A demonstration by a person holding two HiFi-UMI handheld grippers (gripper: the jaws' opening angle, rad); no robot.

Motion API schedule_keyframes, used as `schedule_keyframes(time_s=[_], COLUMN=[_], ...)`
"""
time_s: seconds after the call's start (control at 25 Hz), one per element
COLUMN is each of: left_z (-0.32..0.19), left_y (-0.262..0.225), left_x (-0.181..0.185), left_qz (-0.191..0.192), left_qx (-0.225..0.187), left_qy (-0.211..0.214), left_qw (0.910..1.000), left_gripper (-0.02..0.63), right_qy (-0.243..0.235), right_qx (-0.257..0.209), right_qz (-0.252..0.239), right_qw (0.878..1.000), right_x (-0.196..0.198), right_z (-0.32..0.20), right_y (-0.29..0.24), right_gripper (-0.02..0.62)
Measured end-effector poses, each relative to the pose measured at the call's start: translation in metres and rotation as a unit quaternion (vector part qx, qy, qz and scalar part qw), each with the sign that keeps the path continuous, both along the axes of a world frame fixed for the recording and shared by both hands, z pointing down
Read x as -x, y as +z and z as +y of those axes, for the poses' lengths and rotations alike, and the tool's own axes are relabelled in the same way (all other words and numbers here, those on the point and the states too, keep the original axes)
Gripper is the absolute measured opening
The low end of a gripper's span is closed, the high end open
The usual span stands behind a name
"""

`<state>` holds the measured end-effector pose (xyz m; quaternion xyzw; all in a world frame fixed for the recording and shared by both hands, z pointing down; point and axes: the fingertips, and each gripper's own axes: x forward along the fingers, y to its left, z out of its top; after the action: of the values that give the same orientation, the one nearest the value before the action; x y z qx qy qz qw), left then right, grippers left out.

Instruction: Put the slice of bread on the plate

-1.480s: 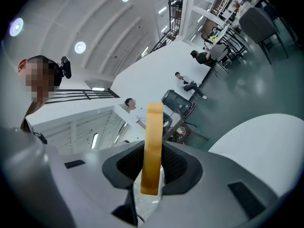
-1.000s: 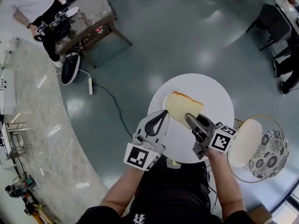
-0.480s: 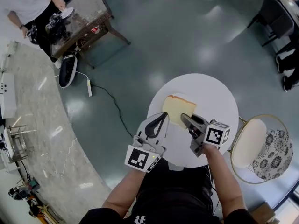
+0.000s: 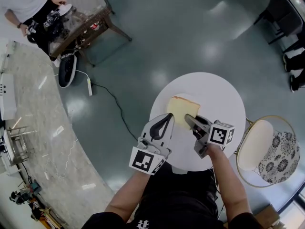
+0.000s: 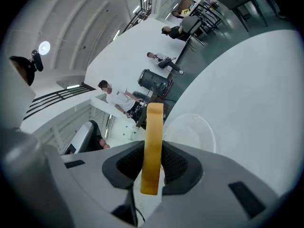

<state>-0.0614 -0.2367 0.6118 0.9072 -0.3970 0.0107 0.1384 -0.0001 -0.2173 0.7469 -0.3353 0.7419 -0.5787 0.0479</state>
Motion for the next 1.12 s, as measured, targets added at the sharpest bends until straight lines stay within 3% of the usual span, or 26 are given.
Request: schedule_keyframes(time_s=[0.28,0.52,0.8,0.96,1.12], left_z=[-0.001,-0.004,-0.005,-0.009,-0.012], left_y=[0.007,0.012,0.013,0.014,0.014], left_x=[0.0,0.003,0.005,0.007,0.009], left_qz=[-0.002,-0.003,-0.001,0.0,-0.002], left_qx=[0.003,0.007,0.014,0.021,0.016], left_qy=[-0.004,-0.006,-0.014,-0.017,-0.017], left_qw=[1.0,1.0,0.9998,0.9996,0.9997], left_gripper=[0.007,0.007,0.008,0.008,0.008], right_qy=[-0.007,-0.032,-0.081,-0.1,-0.135], right_qx=[0.011,0.014,0.015,0.031,0.043], right_qz=[0.019,0.111,0.218,0.264,0.317], right_qw=[1.0,0.993,0.972,0.959,0.938], right_x=[-0.003,-0.004,-0.007,-0.011,-0.015], right_z=[0.003,0.0,0.009,0.01,0.015], right_y=[0.014,0.023,0.029,0.038,0.05], right_gripper=[0.091,0.101,0.219,0.232,0.24])
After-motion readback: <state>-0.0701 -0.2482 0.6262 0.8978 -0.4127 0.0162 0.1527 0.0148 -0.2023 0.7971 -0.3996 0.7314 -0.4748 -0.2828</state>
